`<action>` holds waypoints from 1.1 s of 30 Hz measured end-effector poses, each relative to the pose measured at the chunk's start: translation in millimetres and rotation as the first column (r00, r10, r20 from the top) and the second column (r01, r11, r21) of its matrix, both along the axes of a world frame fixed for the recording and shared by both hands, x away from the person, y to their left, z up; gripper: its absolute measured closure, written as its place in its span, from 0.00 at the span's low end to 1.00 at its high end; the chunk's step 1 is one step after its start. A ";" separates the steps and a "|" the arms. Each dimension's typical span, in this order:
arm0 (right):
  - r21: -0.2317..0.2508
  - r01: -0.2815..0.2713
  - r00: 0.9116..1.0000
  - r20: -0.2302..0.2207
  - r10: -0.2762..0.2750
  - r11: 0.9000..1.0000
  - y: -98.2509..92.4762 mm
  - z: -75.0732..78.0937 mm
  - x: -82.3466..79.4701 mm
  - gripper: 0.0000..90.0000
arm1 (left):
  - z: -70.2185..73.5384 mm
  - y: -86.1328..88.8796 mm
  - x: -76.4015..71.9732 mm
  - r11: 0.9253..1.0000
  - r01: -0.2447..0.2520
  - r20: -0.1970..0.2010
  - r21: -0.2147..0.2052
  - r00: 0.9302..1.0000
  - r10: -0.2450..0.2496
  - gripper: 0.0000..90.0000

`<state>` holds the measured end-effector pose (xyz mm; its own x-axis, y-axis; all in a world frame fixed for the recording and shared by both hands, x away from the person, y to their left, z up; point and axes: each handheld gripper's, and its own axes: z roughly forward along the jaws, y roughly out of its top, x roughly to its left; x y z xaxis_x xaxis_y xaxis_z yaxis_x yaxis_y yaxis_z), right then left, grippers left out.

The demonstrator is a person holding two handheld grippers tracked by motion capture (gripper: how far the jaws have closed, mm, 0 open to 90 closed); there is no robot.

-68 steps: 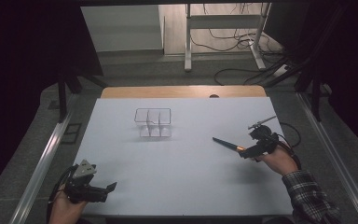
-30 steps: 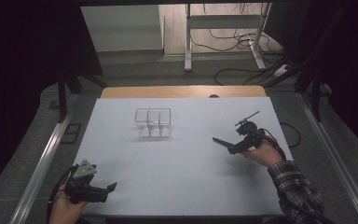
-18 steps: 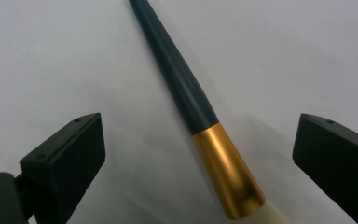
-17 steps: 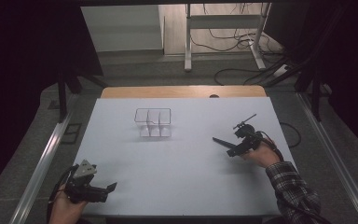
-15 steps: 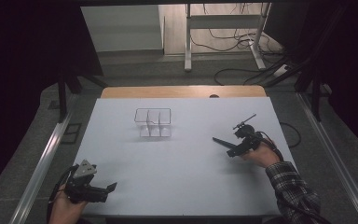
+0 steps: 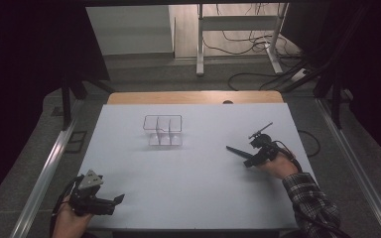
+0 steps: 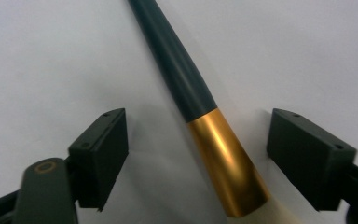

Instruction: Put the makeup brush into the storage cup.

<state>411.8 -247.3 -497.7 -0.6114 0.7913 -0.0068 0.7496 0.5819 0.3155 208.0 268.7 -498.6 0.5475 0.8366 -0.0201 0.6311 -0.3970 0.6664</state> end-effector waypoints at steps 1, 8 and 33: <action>-0.022 0.003 1.000 0.009 -0.003 1.000 0.5 0.5 -0.3 0.31 | 0.0 0.0 0.0 1.000 0.000 0.000 0.000 1.000 0.000 0.00; -0.045 0.004 1.000 -0.024 -0.005 0.999 2.6 6.6 -1.5 0.71 | 0.0 -0.4 -0.2 1.000 0.001 0.000 0.002 1.000 -0.001 0.00; 0.038 0.012 1.000 0.001 -0.012 0.999 -10.5 12.9 -11.0 0.80 | 0.1 -0.4 0.0 1.000 -0.001 0.001 0.000 1.000 0.001 0.00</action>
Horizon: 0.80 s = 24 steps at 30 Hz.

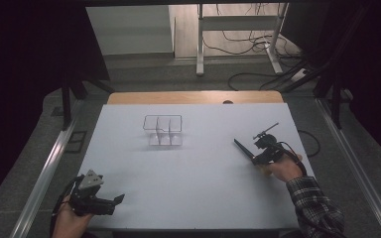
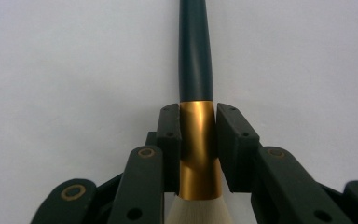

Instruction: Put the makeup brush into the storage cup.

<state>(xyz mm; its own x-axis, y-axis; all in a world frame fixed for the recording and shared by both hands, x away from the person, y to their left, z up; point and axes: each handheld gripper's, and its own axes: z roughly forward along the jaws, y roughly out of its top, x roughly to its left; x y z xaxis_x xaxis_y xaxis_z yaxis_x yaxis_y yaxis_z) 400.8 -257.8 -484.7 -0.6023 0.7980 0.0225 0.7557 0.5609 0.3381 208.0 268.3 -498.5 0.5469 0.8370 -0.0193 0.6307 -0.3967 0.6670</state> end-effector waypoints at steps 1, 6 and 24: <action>0.009 0.000 1.000 0.000 0.000 1.000 -0.8 0.8 -0.4 0.80 | 0.0 0.0 0.0 1.000 0.000 0.000 0.000 1.000 0.000 0.00; 0.042 -0.002 1.000 0.016 0.002 0.999 -2.6 5.7 -4.4 0.80 | 0.2 0.0 0.4 1.000 -0.001 -0.006 -0.011 1.000 0.001 0.00; 0.099 -0.039 0.997 0.074 0.032 0.994 2.3 16.7 -19.2 0.79 | 2.7 1.8 -0.5 0.998 0.006 0.028 -0.064 1.000 -0.004 0.00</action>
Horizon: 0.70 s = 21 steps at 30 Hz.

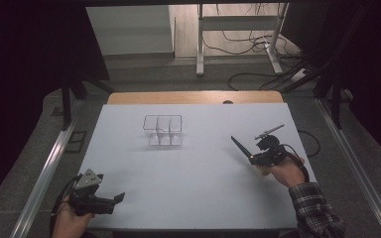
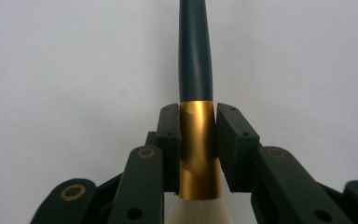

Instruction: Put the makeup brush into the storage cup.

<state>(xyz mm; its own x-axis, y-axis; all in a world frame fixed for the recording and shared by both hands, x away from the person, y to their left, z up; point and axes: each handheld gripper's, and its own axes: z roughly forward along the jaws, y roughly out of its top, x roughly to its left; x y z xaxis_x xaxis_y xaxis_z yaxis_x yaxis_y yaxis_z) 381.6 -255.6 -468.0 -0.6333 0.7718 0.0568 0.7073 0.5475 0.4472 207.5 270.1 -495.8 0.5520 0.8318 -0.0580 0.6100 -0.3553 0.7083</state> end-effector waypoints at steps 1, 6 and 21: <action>0.002 -0.005 1.000 0.002 0.005 1.000 0.3 0.6 -0.6 0.79 | 0.0 0.0 0.0 1.000 0.002 0.002 -0.001 1.000 -0.002 0.00; 0.018 -0.020 1.000 0.019 0.019 1.000 3.6 5.7 -5.2 0.79 | 0.3 -0.7 0.3 1.000 0.008 0.005 -0.009 1.000 -0.008 0.00; 0.062 -0.067 0.997 0.029 0.065 0.996 13.0 12.5 -14.5 0.79 | 0.6 -4.7 1.8 0.999 0.029 0.003 0.022 1.000 -0.029 0.00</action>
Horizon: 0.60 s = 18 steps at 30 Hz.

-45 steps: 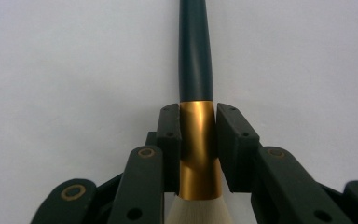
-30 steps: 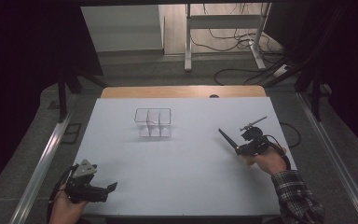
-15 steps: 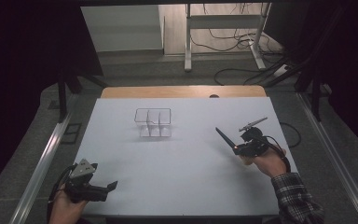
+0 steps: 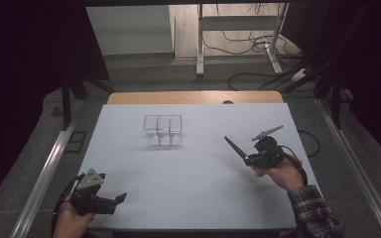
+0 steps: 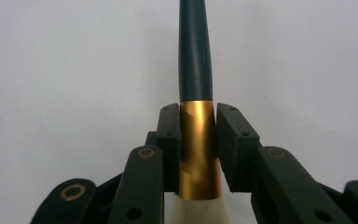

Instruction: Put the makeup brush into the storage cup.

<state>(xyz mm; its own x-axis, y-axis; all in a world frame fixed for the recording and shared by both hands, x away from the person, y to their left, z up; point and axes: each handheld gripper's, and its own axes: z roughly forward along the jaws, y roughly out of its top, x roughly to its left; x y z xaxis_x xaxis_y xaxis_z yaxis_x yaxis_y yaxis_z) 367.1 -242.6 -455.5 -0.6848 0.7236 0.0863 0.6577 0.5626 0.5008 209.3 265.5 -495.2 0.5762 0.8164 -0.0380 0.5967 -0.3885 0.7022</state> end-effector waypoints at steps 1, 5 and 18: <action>0.002 -0.001 1.000 0.001 0.001 1.000 0.8 0.4 -0.5 0.79 | -0.1 -0.3 0.2 1.000 0.001 -0.001 0.001 1.000 0.000 0.00; 0.013 -0.013 1.000 0.007 0.013 1.000 4.1 2.6 -3.1 0.79 | 0.4 -1.0 1.1 1.000 0.002 0.000 0.000 1.000 -0.002 0.00; 0.029 -0.062 0.998 0.009 0.062 0.998 18.0 5.7 -10.1 0.79 | 2.3 -5.0 6.7 0.999 0.012 -0.014 -0.045 1.000 -0.013 0.00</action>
<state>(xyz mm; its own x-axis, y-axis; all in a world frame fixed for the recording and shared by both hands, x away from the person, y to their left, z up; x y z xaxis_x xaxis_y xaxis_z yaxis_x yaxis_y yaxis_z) 357.0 -224.6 -449.8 -0.7289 0.6772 0.1011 0.6179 0.5870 0.5231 216.0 260.5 -492.9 0.5856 0.8063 -0.0828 0.6019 -0.3642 0.7107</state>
